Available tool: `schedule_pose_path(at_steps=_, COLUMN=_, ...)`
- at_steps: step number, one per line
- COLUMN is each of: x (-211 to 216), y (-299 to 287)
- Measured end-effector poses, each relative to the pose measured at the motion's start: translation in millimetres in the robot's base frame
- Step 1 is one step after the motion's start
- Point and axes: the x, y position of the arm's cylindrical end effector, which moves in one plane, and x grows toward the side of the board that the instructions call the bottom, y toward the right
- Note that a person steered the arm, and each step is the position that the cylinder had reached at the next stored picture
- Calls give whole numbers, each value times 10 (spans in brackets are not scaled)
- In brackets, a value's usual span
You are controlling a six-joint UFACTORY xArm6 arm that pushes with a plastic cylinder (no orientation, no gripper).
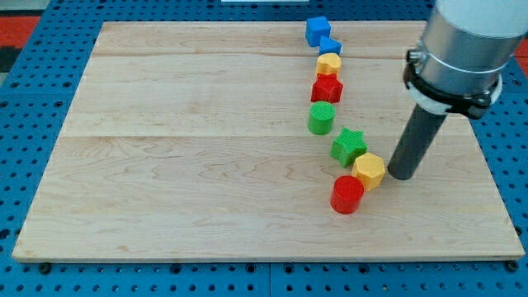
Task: Push the hexagon above the red circle
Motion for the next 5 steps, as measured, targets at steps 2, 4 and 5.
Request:
schedule_pose_path(at_steps=2, x=96, y=-118)
schedule_pose_path(at_steps=4, x=82, y=-418)
schedule_pose_path(at_steps=5, x=80, y=-509)
